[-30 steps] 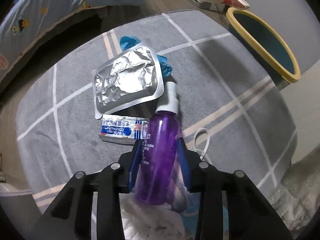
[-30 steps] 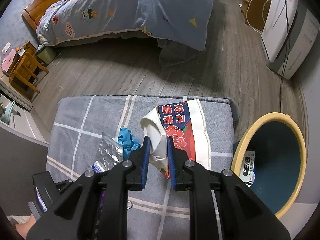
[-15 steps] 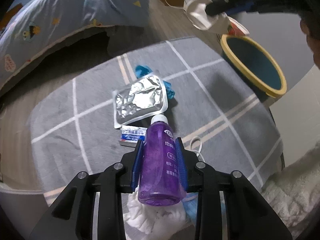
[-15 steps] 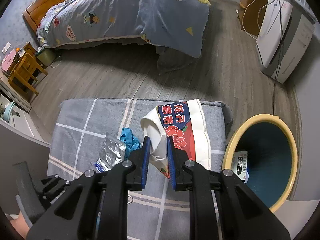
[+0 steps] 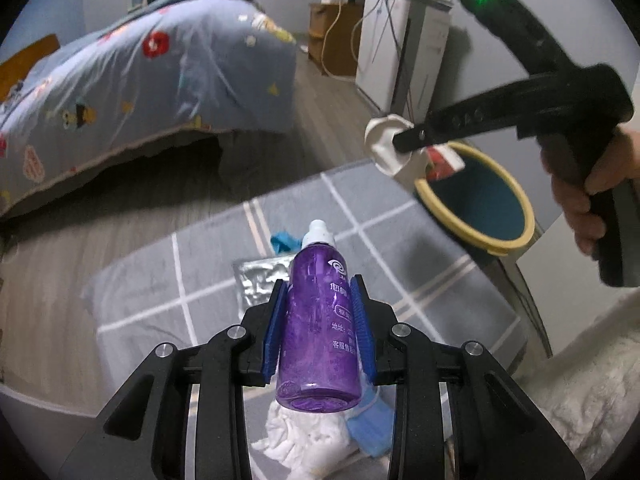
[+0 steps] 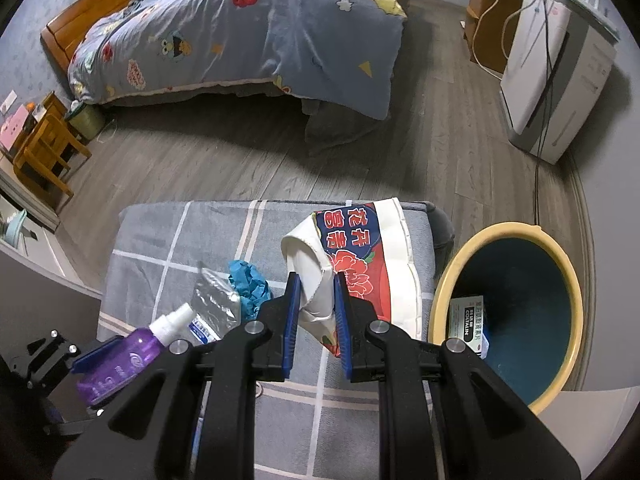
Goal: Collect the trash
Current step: 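Carry the wrapper and purple bottle over the bin, then open both tools to drop the wrapper and bottle into the bin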
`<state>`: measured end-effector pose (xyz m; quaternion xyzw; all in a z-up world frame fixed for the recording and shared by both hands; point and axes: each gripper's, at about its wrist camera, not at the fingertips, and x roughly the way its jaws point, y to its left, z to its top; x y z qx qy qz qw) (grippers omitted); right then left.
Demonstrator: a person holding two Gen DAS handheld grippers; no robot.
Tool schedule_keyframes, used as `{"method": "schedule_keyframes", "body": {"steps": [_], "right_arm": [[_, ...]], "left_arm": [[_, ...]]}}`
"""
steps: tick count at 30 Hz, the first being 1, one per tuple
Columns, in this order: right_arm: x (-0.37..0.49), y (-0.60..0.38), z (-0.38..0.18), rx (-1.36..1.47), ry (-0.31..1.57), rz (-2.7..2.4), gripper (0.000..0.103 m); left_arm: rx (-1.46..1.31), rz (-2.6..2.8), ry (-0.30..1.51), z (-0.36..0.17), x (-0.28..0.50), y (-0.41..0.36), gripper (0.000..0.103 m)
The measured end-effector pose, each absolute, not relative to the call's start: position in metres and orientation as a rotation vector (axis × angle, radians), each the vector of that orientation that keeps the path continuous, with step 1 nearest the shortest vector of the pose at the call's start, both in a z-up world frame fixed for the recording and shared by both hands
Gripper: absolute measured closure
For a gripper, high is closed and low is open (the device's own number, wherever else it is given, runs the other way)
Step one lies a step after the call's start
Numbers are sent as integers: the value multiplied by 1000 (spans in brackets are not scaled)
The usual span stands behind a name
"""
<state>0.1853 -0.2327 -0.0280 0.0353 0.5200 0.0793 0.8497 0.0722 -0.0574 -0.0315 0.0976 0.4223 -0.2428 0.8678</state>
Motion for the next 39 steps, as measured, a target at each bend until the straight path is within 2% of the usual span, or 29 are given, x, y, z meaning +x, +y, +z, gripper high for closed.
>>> {"method": "schedule_keyframes", "body": {"steps": [7, 22, 39], "right_arm": [[176, -247, -25, 81, 1106, 168, 86], [161, -338, -40, 183, 1137, 65, 86], [160, -437, -66, 219, 1172, -84, 86]], "left_arm": [[195, -497, 865, -22, 84, -64, 70], [268, -572, 836, -23, 93, -131, 70], [323, -655, 879, -52, 77, -218, 70]]}}
